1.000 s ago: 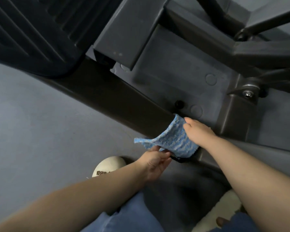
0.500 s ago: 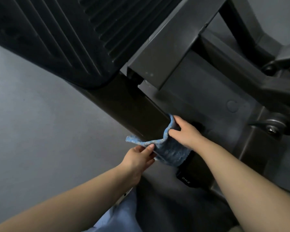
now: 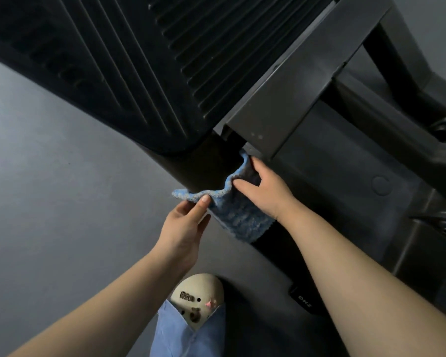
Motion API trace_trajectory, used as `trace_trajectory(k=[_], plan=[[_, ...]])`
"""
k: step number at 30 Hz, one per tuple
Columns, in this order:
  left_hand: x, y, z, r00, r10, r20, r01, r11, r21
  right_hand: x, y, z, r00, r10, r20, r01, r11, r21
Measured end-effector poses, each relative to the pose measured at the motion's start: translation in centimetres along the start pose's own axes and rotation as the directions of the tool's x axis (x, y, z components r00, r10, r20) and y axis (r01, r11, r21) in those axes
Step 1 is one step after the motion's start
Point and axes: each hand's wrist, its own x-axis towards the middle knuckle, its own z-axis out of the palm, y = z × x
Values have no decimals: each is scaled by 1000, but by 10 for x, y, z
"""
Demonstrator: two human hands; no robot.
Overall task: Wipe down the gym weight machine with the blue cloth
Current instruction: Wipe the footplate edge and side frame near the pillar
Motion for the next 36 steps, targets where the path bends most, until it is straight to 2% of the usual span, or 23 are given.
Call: trace_trajectory(k=[2, 4, 8, 12, 13, 17, 18, 20, 22, 26, 31, 36], plan=[[5, 7, -2, 998, 46, 34, -44, 998, -37, -2, -2, 4, 1000, -18, -17, 17, 997, -79], [9, 12, -6, 990, 71, 124, -64, 996, -58, -6, -2, 7, 998, -32, -47, 22, 980, -196], [16, 15, -11, 951, 47, 305, -40, 999, -27, -19, 2, 20, 981, -112, -159, 39, 915, -402], [14, 2, 2, 945, 8, 327, -30, 998, 63, -32, 2, 35, 962, -152, -227, 21, 869, -495], [12, -1, 4, 945, -6, 328, -18, 997, 69, -34, 1, 37, 958, -156, -243, 25, 883, -469], [12, 1, 4, 957, -21, 290, 20, 1000, 6, -47, 1, 38, 908, -190, -373, 129, 975, -182], [12, 5, 1, 959, -16, 283, 17, 1000, -3, -53, 3, 40, 897, -221, -383, 144, 965, -219], [15, 15, -7, 966, 2, 258, -5, 1000, 12, -63, 11, 46, 865, -309, -396, 140, 906, -401], [19, 26, -13, 968, 24, 250, -31, 999, 25, -70, 16, 55, 866, -353, -355, 141, 853, -503], [24, 43, -14, 970, 89, 225, -82, 996, -40, -65, 2, 68, 867, -411, -282, 181, 787, -590], [34, 65, -17, 961, 238, 141, -217, 965, -148, -39, -38, 67, 870, -457, -186, 274, 761, -589], [30, 58, -11, 966, 248, 73, -246, 969, -35, -36, -27, 69, 823, -523, -220, 256, 688, -679]])
